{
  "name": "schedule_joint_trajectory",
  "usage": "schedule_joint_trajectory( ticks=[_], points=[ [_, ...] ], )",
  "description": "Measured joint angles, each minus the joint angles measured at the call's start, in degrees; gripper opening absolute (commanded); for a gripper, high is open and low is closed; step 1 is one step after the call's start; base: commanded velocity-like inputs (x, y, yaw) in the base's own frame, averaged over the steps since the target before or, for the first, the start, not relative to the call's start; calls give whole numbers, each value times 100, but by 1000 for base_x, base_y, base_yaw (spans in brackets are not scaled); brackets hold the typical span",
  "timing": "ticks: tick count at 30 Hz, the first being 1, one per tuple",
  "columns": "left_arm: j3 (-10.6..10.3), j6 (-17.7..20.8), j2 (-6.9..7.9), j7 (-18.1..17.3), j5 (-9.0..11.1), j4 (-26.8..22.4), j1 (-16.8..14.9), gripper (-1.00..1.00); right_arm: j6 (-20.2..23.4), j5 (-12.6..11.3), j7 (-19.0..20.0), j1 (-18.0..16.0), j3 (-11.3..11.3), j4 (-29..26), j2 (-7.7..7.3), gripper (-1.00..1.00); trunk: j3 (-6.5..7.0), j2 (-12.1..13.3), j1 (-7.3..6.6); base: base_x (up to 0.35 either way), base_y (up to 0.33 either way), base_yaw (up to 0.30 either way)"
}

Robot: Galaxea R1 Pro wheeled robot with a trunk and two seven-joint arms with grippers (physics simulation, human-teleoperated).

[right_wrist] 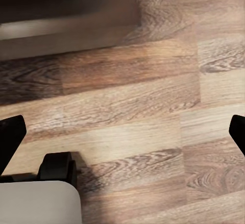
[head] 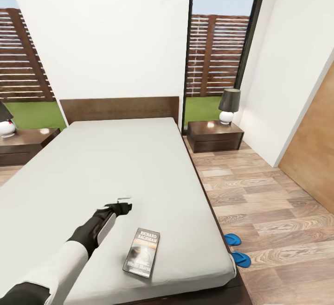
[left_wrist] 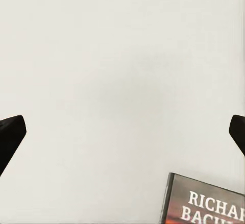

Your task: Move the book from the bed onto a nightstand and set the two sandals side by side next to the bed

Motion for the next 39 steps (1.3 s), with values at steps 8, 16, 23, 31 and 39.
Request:
schedule_joint_trajectory(
  ticks=[8, 16, 23, 31, 39],
  points=[
    [-12, 423, -67, 105, 4, -12, -24, 100, -1, 5, 0, 177, 7, -50, -8, 100, 0, 0, 0, 0, 0, 0],
    [-25, 890, -88, 176, 5, -12, -123, 100, -1, 6, 0, 278, 92, -81, -14, 100, 0, 0, 0, 0, 0, 0],
    [-26, 1016, -89, 195, -2, -6, -163, 100, -1, 1, 0, 293, 140, -86, -21, 100, 0, 0, 0, 0, 0, 0],
    [-26, 1058, -92, 204, -8, -4, -174, 100, -1, -2, -1, 301, 154, -87, -15, 100, 0, 0, 0, 0, -1, 0],
    [-28, 1146, -96, 210, -8, -4, -176, 100, -2, -2, 0, 303, 156, -87, -17, 100, 0, 0, 0, 0, -114, 0]
  ],
)
